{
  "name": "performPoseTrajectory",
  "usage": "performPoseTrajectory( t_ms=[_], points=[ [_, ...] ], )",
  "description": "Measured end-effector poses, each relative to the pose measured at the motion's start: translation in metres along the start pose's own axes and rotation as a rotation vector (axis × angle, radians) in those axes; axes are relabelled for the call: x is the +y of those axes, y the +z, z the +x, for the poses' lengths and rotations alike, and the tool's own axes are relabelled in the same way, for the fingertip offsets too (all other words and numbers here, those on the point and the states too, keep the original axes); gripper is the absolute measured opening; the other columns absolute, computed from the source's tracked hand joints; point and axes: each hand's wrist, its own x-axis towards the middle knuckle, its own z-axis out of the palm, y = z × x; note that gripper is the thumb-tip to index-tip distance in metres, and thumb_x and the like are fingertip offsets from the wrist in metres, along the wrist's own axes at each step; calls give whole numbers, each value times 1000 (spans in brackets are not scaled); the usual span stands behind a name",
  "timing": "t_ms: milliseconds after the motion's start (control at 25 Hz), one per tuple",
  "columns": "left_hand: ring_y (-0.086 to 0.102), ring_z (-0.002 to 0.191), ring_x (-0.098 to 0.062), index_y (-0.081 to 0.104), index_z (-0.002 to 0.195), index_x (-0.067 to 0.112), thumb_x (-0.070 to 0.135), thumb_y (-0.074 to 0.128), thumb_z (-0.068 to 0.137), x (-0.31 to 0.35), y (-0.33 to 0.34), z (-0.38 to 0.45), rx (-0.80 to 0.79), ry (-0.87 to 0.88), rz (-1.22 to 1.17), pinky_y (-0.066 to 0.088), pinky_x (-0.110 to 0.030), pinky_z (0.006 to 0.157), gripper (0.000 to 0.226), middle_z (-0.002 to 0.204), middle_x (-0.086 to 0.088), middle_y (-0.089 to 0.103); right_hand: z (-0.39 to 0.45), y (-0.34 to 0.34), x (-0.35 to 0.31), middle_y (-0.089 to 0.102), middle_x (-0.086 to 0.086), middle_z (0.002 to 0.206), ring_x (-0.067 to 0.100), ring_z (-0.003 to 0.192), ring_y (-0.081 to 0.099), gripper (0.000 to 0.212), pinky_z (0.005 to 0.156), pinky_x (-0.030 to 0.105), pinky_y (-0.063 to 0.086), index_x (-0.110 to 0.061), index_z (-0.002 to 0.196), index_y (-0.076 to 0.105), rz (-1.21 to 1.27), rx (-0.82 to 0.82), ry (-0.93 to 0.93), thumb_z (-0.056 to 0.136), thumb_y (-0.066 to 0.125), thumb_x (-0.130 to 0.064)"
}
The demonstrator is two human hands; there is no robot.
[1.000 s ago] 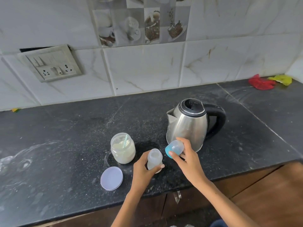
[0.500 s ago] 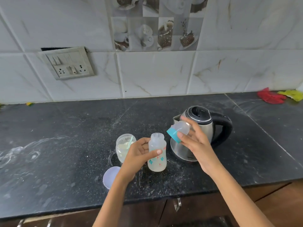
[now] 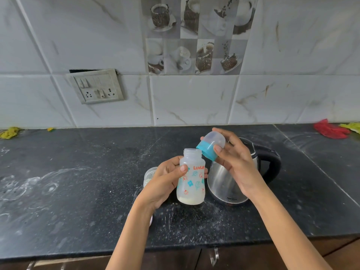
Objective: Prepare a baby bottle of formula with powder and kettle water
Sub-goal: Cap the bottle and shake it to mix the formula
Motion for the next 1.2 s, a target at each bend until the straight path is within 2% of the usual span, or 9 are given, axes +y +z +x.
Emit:
performPoseTrajectory(
  t_ms=[240,360,440,560,680,760,920,1080,1200],
  points=[
    [70,91,-23,57,110,-2,12,75,71,5,14,-1,179,84,200,54,-27,75,46,99,-12,73,5,4,-17,68,12,119,17,107,66,50,85,25,55,-10,130,54,-100,-118,-49,82,70,-6],
    [70,91,-23,60,107,3,14,84,65,2,22,1,276,140,287,54,-31,76,49,98,-10,74,5,7,-22,69,4,115,13,101,68,54,82,24,55,-16,126,57,-215,-173,-47,76,76,-9],
    [70,91,-18,62,103,8,21,88,61,-5,24,3,365,195,363,54,-32,78,51,97,-5,74,3,15,-18,69,-7,105,10,93,69,53,76,23,56,-24,116,59,-532,-28,-93,70,85,-28],
    [69,93,-13,62,99,16,32,90,58,-13,28,4,428,246,469,54,-34,83,52,97,1,73,1,24,-12,62,-16,95,7,86,62,60,70,23,54,-30,107,51,-999,122,-64,63,76,-62],
    [69,91,-10,62,101,15,29,88,57,-16,27,4,450,233,448,56,-36,83,53,97,5,74,1,8,-18,61,-7,127,9,113,63,66,91,23,54,-25,131,45,-451,-174,185,77,81,-14],
    [69,91,-9,62,101,17,32,90,56,-16,27,3,463,237,467,56,-31,82,55,97,7,73,1,0,-15,65,3,126,16,113,65,68,92,26,55,-19,132,49,-211,-205,180,76,77,6],
    [66,93,-4,61,97,21,28,89,60,-19,37,5,532,263,572,51,-22,81,47,95,11,72,-1,20,1,67,-7,96,11,84,66,53,69,20,54,-23,104,59,-722,164,24,63,88,-39],
    [67,91,-5,62,100,19,32,88,58,-17,32,3,530,258,529,53,-24,80,50,96,11,72,0,4,-7,64,0,128,14,113,65,66,92,24,55,-21,135,47,-140,-147,221,79,74,2],
    [66,90,-2,62,100,20,31,88,59,-20,33,2,550,255,567,51,-17,78,49,93,12,72,4,5,3,74,1,105,10,97,70,50,77,16,55,-12,114,63,-357,-19,121,70,84,-3]
  ],
)
